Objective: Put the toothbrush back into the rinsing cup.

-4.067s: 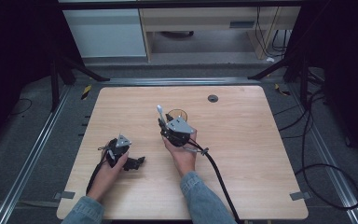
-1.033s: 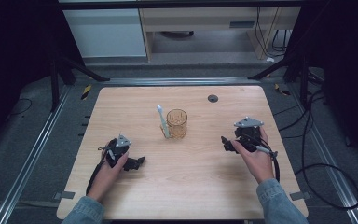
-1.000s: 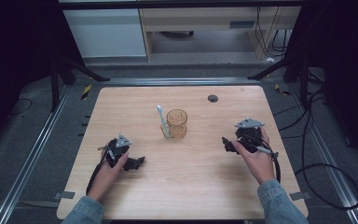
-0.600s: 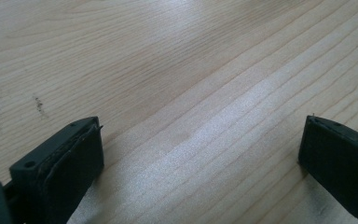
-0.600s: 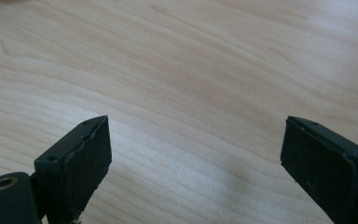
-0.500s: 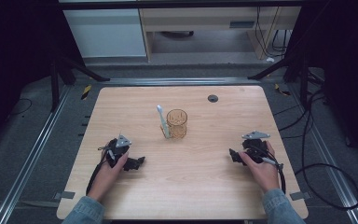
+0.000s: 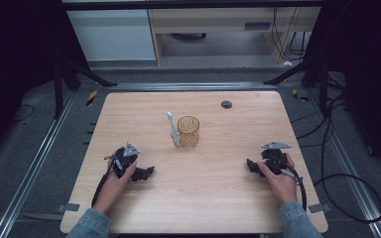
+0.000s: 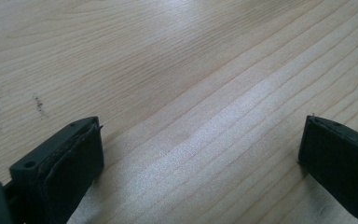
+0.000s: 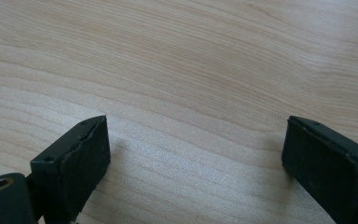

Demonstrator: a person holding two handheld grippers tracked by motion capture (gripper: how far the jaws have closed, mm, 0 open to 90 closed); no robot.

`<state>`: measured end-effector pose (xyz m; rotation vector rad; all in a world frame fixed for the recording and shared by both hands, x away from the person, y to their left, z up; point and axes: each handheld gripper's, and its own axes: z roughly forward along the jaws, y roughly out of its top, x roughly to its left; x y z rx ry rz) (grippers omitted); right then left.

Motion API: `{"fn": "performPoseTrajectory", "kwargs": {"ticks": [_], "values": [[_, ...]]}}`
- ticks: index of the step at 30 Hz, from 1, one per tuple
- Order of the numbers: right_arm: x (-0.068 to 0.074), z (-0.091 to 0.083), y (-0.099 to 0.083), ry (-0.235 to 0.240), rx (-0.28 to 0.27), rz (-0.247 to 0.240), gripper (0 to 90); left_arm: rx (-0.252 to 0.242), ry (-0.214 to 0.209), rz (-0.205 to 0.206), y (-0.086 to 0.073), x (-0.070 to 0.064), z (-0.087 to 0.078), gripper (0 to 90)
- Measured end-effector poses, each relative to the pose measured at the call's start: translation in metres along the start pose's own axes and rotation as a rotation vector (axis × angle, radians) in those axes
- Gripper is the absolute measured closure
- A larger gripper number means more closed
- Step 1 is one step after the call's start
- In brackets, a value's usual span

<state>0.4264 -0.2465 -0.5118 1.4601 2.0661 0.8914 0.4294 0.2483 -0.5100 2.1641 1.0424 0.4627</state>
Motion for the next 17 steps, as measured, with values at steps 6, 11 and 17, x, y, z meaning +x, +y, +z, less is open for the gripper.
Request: {"fn": "performPoseTrajectory", "kwargs": {"ticks": [6,11,17], "values": [[0.002,0.000,-0.003,-0.001,-0.017,-0.010,6.8,0.000,0.000,0.000,0.000,0.000,0.000,0.0],[0.009,-0.001,-0.004,0.016,-0.012,-0.026,5.2,-0.002,-0.001,0.000,0.000,0.000,0.000,0.0],[0.015,-0.002,-0.005,-0.006,-0.007,0.004,4.0,0.000,0.000,0.000,0.000,0.000,0.000,0.0]]}}
